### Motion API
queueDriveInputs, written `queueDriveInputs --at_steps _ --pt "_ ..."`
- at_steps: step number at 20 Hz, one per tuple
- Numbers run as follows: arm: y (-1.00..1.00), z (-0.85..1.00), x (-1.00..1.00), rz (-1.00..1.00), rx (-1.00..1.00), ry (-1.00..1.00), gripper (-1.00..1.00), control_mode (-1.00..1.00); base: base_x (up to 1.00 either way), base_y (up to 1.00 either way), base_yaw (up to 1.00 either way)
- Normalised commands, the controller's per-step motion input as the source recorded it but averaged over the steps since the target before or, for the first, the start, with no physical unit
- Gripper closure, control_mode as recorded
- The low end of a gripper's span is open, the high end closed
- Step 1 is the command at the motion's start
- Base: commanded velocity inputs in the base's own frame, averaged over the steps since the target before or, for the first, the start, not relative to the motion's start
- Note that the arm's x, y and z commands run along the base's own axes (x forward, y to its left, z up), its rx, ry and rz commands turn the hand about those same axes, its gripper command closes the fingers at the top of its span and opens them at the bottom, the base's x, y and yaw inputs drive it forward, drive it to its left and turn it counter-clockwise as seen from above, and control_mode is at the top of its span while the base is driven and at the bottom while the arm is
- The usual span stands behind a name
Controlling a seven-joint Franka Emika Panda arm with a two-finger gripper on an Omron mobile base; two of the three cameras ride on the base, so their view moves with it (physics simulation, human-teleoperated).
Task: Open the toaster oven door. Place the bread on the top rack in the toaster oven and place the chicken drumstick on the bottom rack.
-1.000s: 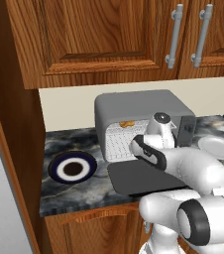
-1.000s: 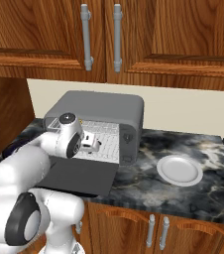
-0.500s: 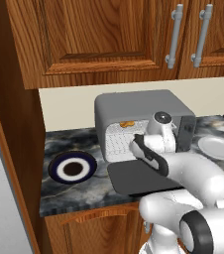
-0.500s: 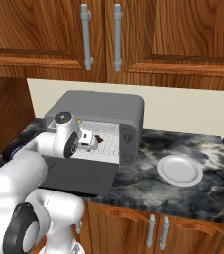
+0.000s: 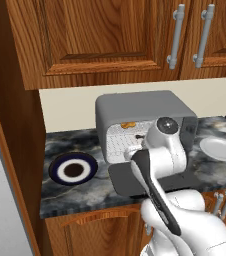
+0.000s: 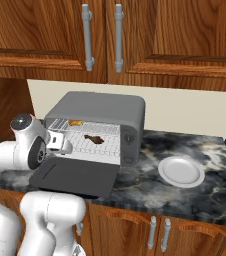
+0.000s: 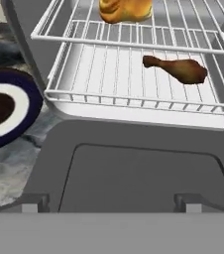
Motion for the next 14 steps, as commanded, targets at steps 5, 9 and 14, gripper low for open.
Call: queueDriveInputs --at_steps 5,9,14 --pt "0.99 1.00 -0.72 0.03 -0.12 0.00 -1.00 -1.00 0.00 0.00 0.00" --pt "1.00 0.98 -0.34 0.07 -0.14 -0.01 -1.00 -1.00 0.00 0.00 0.00" --pt "1.00 0.41 -0.09 0.05 -0.14 -0.02 -1.00 -1.00 0.00 0.00 0.00"
